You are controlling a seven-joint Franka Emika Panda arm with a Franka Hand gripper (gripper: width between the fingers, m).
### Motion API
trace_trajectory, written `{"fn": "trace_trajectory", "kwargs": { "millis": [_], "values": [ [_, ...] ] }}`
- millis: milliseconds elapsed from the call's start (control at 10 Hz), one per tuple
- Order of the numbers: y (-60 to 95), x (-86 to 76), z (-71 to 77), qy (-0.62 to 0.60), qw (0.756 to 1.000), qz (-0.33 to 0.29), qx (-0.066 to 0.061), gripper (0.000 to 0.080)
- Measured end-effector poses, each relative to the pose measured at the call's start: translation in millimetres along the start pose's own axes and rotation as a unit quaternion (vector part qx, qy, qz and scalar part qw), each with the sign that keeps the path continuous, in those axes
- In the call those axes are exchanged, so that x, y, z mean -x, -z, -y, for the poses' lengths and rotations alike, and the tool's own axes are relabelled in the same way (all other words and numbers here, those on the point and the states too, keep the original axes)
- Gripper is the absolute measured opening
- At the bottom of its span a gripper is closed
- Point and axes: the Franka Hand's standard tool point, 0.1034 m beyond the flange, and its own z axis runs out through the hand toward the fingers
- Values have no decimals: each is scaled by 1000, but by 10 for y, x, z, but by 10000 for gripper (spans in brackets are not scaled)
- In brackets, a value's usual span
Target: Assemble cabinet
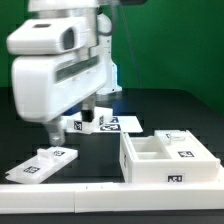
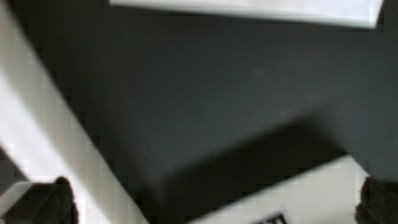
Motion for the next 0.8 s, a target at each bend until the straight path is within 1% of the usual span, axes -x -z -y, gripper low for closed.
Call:
{"fn": "trace_trajectory", "kwargs": {
  "millis": [100, 200, 300, 400, 500, 600, 700, 800],
  "values": [
    [-35, 176, -44, 26, 1000, 2, -2, 795],
    [-26, 214, -58, 10, 1000, 4, -1, 795],
    [-33, 175, -43, 13, 1000, 3, -2, 795],
    [-37, 185, -44, 12, 1000, 4, -2, 795],
    [-65, 230, -64, -23, 1000, -2, 4, 795],
    [-151, 378, -70, -72, 997, -5, 16, 795],
    [-238, 528, -31, -83, 996, -1, 19, 795],
    [-308, 627, -4, -91, 996, 1, 18, 795]
  ]
}}
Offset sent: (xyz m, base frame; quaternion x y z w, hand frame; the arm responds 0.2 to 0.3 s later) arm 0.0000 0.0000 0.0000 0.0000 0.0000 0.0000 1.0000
